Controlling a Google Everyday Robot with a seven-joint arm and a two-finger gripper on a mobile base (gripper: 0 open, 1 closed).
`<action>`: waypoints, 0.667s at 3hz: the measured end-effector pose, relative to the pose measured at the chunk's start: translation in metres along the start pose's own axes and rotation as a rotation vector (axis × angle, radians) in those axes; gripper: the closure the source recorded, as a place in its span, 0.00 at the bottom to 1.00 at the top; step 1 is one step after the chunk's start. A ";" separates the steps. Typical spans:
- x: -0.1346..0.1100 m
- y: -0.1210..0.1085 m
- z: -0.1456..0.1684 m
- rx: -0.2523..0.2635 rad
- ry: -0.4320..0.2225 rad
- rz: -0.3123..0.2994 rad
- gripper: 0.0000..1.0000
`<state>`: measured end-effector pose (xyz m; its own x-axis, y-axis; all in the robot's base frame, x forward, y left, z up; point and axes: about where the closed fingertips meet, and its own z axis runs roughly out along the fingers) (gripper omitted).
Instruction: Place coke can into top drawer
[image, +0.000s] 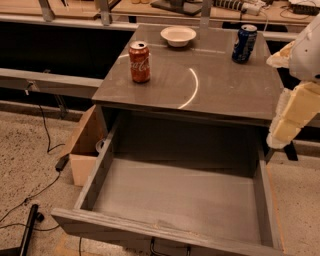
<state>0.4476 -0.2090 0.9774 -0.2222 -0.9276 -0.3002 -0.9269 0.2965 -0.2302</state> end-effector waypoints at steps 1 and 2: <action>-0.045 -0.044 0.035 -0.009 -0.269 0.071 0.00; -0.081 -0.077 0.041 0.035 -0.410 0.070 0.00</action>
Offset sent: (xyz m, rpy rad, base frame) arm 0.1540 0.0891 0.0234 0.5535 -0.2482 0.0393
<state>0.5491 -0.1472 0.9814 -0.1392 -0.7396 -0.6585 -0.9011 0.3703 -0.2254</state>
